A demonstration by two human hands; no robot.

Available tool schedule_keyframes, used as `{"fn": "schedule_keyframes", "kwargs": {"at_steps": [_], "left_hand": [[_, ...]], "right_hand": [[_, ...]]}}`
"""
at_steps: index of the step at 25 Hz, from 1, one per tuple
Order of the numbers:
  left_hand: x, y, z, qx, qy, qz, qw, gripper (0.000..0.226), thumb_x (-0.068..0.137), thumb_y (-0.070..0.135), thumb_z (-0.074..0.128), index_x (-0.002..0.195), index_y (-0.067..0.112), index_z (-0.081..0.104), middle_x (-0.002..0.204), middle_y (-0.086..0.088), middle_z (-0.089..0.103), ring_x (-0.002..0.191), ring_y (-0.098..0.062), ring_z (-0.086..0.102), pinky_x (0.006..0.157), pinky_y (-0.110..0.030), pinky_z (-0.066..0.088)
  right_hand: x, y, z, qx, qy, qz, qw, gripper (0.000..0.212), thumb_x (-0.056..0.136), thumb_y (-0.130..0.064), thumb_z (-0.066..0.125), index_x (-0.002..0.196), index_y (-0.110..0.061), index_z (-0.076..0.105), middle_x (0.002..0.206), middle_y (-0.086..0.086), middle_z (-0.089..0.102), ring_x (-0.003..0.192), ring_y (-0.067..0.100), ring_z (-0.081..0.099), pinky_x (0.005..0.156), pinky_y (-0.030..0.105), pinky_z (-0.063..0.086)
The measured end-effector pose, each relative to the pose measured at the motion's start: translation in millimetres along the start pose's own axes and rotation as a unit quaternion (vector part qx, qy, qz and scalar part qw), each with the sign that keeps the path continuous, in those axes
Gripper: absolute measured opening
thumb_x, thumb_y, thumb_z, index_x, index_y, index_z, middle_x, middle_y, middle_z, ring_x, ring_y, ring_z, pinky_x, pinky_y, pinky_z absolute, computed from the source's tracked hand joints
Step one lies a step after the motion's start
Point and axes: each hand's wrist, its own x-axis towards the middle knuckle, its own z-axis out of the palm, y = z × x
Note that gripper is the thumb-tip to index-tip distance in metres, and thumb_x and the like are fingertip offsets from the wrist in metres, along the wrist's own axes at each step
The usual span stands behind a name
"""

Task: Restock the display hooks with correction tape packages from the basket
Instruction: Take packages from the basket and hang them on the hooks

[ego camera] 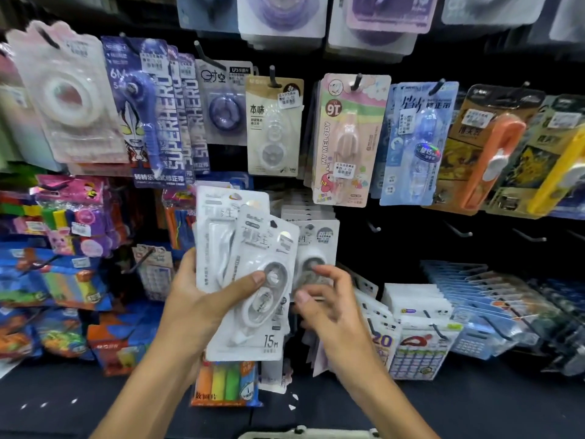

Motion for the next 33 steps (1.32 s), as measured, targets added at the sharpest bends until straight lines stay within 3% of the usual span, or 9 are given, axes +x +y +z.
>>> {"fn": "schedule_keyframes", "kwargs": {"at_steps": [2,6,8,10,14,17,20,29,33], "left_hand": [[-4,-3,9,0.003,-0.012,-0.009,1.0,0.077,0.047,0.041,0.095,0.117,0.031,0.065,0.109,0.0,0.079,0.096,-0.022,0.077,0.068,-0.031,0.063],[-7,5,11,-0.025,0.013,-0.01,1.0,0.068,0.061,0.054,0.09,0.12,0.031,0.067,0.113,0.003,0.078,0.099,-0.018,0.076,0.068,-0.023,0.061],[-7,9,7,-0.017,0.047,0.007,0.999,0.06,0.068,0.048,0.085,0.122,0.028,0.067,0.112,0.004,0.078,0.099,-0.018,0.076,0.069,-0.023,0.061],[-6,12,3,0.0,0.082,0.024,0.996,0.058,0.067,0.045,0.083,0.12,0.029,0.067,0.111,0.004,0.078,0.098,-0.019,0.077,0.073,-0.031,0.062],[-5,13,-2,-0.002,0.104,0.025,0.994,0.055,0.065,0.047,0.083,0.116,0.033,0.069,0.11,0.005,0.078,0.097,-0.018,0.077,0.079,-0.039,0.059],[-7,12,1,0.0,0.097,0.024,0.995,0.055,0.064,0.047,0.082,0.115,0.033,0.069,0.108,0.006,0.079,0.093,-0.016,0.077,0.065,-0.027,0.061],[-8,11,2,0.011,0.088,0.026,0.996,0.052,0.065,0.048,0.081,0.114,0.033,0.07,0.107,0.007,0.079,0.093,-0.014,0.077,0.064,-0.022,0.06],[-8,12,3,0.007,0.084,0.029,0.996,0.055,0.064,0.048,0.082,0.115,0.031,0.07,0.107,0.005,0.079,0.092,-0.015,0.077,0.063,-0.02,0.06],[-7,12,3,0.01,0.082,0.028,0.996,0.059,0.063,0.048,0.082,0.118,0.029,0.068,0.107,0.005,0.079,0.093,-0.016,0.077,0.064,-0.022,0.061]], "right_hand": [[-3,-2,11,0.054,-0.039,-0.01,0.998,0.066,0.062,-0.07,0.083,0.115,-0.051,0.049,0.116,-0.012,0.071,0.104,0.009,0.07,0.086,0.035,0.057],[8,-7,4,0.174,0.007,-0.009,0.985,0.064,0.065,-0.043,0.092,0.114,-0.026,0.054,0.114,0.003,0.074,0.106,0.02,0.072,0.082,0.027,0.058],[10,-7,-8,0.15,0.054,-0.007,0.987,0.045,0.076,-0.032,0.086,0.111,-0.033,0.057,0.115,-0.002,0.073,0.106,0.015,0.07,0.081,0.025,0.056],[9,-3,-17,0.054,0.091,-0.002,0.994,0.038,0.086,-0.024,0.079,0.106,-0.046,0.057,0.114,-0.016,0.07,0.105,0.003,0.067,0.086,0.027,0.053],[5,3,-16,-0.073,0.104,0.01,0.992,0.041,0.089,-0.029,0.074,0.114,-0.052,0.052,0.12,-0.02,0.063,0.112,0.004,0.059,0.093,0.036,0.05],[8,-1,-9,-0.077,0.106,-0.01,0.991,0.041,0.088,-0.031,0.074,0.115,-0.053,0.052,0.123,-0.025,0.059,0.116,-0.003,0.054,0.087,0.023,0.045],[14,-10,-4,-0.053,0.121,-0.011,0.991,0.041,0.087,-0.033,0.075,0.115,-0.054,0.054,0.121,-0.029,0.058,0.114,-0.012,0.051,0.082,0.013,0.039],[9,-10,-3,-0.04,0.144,0.013,0.989,0.038,0.085,-0.035,0.074,0.109,-0.056,0.054,0.104,-0.035,0.051,0.099,-0.012,0.05,0.075,0.017,0.039],[23,-4,-3,-0.118,0.124,0.011,0.985,0.038,0.088,-0.036,0.071,0.111,-0.054,0.046,0.109,-0.029,0.054,0.1,-0.001,0.054,0.076,0.027,0.043]]}}
